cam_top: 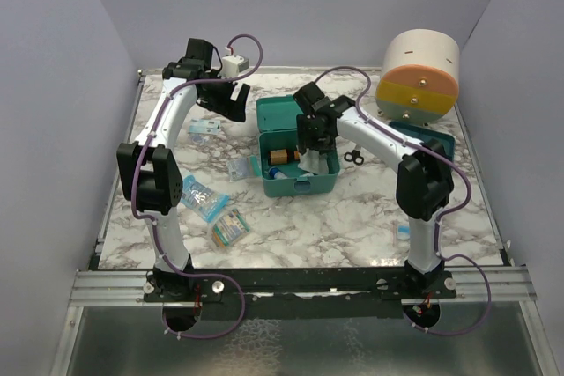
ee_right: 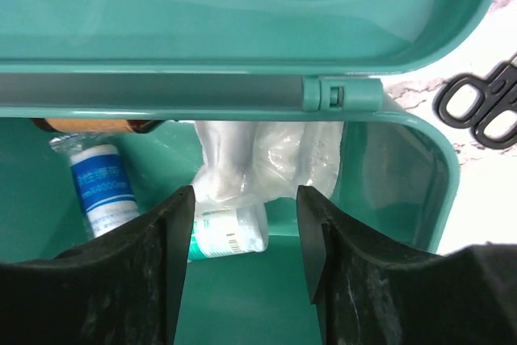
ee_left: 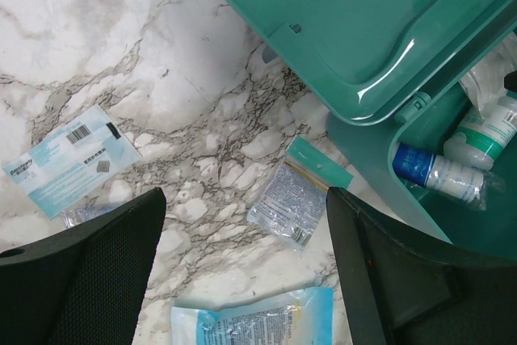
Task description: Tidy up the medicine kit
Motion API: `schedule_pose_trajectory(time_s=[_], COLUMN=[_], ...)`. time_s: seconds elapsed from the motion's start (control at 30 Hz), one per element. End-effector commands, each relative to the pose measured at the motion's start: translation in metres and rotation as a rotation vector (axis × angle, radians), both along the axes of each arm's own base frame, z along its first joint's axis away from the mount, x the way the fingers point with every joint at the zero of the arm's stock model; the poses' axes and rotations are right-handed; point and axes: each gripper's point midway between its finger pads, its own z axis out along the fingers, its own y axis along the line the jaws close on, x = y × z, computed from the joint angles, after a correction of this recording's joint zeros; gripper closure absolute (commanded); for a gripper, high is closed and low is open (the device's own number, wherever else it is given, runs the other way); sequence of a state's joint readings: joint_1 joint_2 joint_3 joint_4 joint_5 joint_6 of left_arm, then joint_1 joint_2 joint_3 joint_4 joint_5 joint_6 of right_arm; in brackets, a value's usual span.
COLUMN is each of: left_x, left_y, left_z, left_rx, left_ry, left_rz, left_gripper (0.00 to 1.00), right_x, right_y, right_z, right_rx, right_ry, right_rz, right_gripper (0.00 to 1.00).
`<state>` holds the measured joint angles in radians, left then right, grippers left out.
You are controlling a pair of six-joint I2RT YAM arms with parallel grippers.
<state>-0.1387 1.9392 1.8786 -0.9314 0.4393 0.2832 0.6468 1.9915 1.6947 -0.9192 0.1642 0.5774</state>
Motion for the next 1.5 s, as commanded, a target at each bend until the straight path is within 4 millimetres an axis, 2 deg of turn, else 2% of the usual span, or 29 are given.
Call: schedule_pose_trajectory(time_s=[0.0, 0.1, 0.2, 0.3, 0.4, 0.47, 0.57, 0.77, 0.9, 1.03, 1.27, 1.47], left_x=[-0.002, -0.001, 0.000, 0.001, 0.002, 0.003, 0.003, 0.002, 0.002, 0.001, -0.003, -0.007], left_y=[0.003, 0.003, 0.003, 0.004, 0.006, 0.007, 0.008, 0.008, 0.008, 0.008, 0.008, 0.007], left_z=[0.016, 0.015, 0.013, 0.011, 0.010, 0.009, 0.008, 0.006, 0.006, 0.006, 0.006, 0.004], left_rx=[-0.006, -0.003, -0.003, -0.004, -0.004, -0.004, -0.005, -0.005, -0.007, -0.009, -0.006, -0.012], left_ry=[-0.042, -0.041, -0.036, -0.031, -0.028, -0.027, -0.023, -0.012, -0.012, -0.011, -0.010, 0.001], left_rz=[0.002, 0.001, 0.002, 0.004, 0.006, 0.007, 0.006, 0.003, -0.001, -0.003, -0.007, -0.007], left_gripper=[0.18, 0.18, 0.18, 0.18, 0.18, 0.18, 0.17, 0.18, 0.18, 0.18, 0.18, 0.18], right_x=[0.020, 0.019, 0.013, 0.003, -0.015, -0.034, -0.062, -0.108, -0.133, -0.156, -0.201, -0.228], right_y=[0.008, 0.010, 0.003, -0.017, -0.049, -0.075, -0.109, -0.166, -0.191, -0.206, -0.218, -0.223], right_z=[0.040, 0.065, 0.090, 0.106, 0.106, 0.098, 0.089, 0.056, 0.032, 0.013, -0.020, -0.033], right_rx=[0.038, 0.066, 0.081, 0.057, -0.019, -0.082, -0.068, 0.076, 0.068, 0.021, 0.007, 0.020], right_ry=[-0.097, -0.117, -0.145, -0.179, -0.179, -0.152, -0.115, -0.056, -0.018, 0.029, 0.115, 0.156], right_rz=[-0.003, -0.007, -0.025, -0.084, -0.163, -0.271, -0.439, -0.850, -1.027, -1.177, -1.403, -1.521], right_gripper=[0.45, 0.43, 0.42, 0.41, 0.30, 0.14, 0.02, 0.00, 0.00, 0.01, 0.05, 0.07])
